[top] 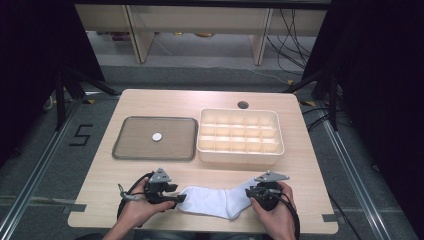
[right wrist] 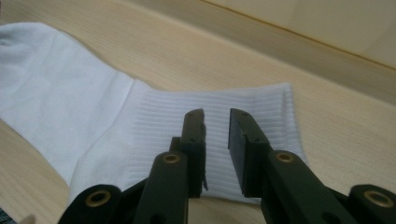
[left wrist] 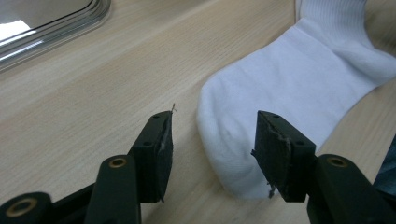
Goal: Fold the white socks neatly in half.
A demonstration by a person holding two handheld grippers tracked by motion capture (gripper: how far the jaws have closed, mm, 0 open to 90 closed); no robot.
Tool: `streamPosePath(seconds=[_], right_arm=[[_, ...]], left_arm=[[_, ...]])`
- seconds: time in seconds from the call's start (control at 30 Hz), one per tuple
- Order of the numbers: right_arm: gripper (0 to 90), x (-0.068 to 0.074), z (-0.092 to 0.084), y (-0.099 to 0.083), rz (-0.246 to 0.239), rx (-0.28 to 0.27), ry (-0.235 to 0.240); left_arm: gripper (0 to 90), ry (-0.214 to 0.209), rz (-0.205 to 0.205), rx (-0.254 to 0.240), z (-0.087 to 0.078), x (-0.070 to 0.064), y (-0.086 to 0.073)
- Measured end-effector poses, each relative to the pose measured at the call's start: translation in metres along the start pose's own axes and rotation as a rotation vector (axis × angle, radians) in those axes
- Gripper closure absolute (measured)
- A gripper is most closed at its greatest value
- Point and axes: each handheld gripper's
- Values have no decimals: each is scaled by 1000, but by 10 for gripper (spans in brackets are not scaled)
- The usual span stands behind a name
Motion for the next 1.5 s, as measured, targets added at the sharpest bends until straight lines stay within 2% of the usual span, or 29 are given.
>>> streamPosePath(seconds=[0.07, 0.17, 0.23, 0.27, 0.33, 0.37, 0.47, 0.5, 0.57, 0.6, 0.63, 0.67, 0.77, 0.8, 0.83, 0.87, 0.9, 0.93, 0.97, 1.03, 1.1, 1.13, 1.17, 1.2, 1.23, 1.27, 1.37, 1.4, 1.5], right_arm=[[763, -1, 1, 1, -16, -7, 9], [765, 0, -1, 2, 11, 16, 40], [766, -1, -2, 3, -2, 18, 48], [766, 4, -4, 3, 47, 33, 43], [765, 3, -6, 6, 31, 69, 45], [764, 4, -4, 6, 39, 63, 49], [760, 5, -2, 7, 31, 77, 53], [756, 5, -1, 7, 33, 68, 54], [753, 6, -1, 7, 33, 74, 42], [745, 7, -2, 8, 29, 79, 72], [745, 7, -2, 8, 29, 79, 72], [741, 9, -2, 8, 36, 83, 72], [740, 9, -3, 8, 25, 79, 73], [739, 11, -3, 9, 30, 65, 63], [739, 11, -3, 9, 30, 65, 63], [739, 11, -3, 10, 25, 74, 64], [739, 11, -3, 10, 25, 74, 64], [738, 11, -3, 11, 27, 79, 72], [737, 11, -3, 11, 14, 83, 50], [737, 11, -2, 11, 16, 78, 54], [734, 12, -2, 12, 20, 82, 84], [733, 12, -2, 11, 20, 79, 84], [733, 13, -2, 11, 19, 81, 83], [733, 13, -2, 11, 21, 80, 81], [733, 14, -2, 11, 22, 70, 72], [732, 14, -1, 11, 21, 70, 72], [732, 14, -2, 12, 12, 81, 72], [732, 15, -1, 13, 8, 70, 74], [734, 17, 0, 15, 6, 70, 80]], left_arm=[[452, -3, 12, 15, 2, 1, 3], [435, -11, 15, 40, 4, 0, 9], [428, -12, 17, 46, 4, 0, 11], [425, -2, 21, 52, 5, 0, 14], [421, -8, 38, 71, 6, 0, 16], [420, -11, 25, 70, 7, -1, 17], [421, -19, 42, 88, 10, 0, 18], [424, -16, 25, 82, 12, -1, 17], [452, -18, 41, 106, 11, 0, 17], [460, -17, 40, 108, 13, -1, 16], [466, -17, 40, 108, 13, -1, 16], [475, -21, 59, 121, 15, -2, 16], [497, -25, 63, 133, 16, -2, 15], [502, -27, 106, 175, 15, 0, 15], [508, -27, 106, 175, 15, 0, 15], [516, -29, 65, 139, 19, -4, 13], [522, -29, 65, 139, 19, -4, 13], [528, -29, 111, 185, 17, -1, 14], [534, -30, 112, 193, 17, -1, 14], [545, -31, 110, 190, 18, -2, 13], [557, -34, 115, 193, 17, -2, 13], [561, -26, 95, 186, 18, -3, 12], [569, -23, 92, 184, 17, -3, 12], [587, -15, 54, 151, 19, -7, 10], [607, -11, 58, 140, 20, -9, 10], [628, -8, 83, 153, 19, -9, 10], [722, 5, 71, 146, 20, -13, 9], [760, -20, 102, 179, 19, -11, 10], [811, -20, 87, 162, 20, -13, 10]])
Point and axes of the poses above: each handheld gripper's, and its own axes: z roughly forward along the jaws, y roughly out of its top, x roughly to its left, and after that the axes turned 3 degrees about -x, right-handed
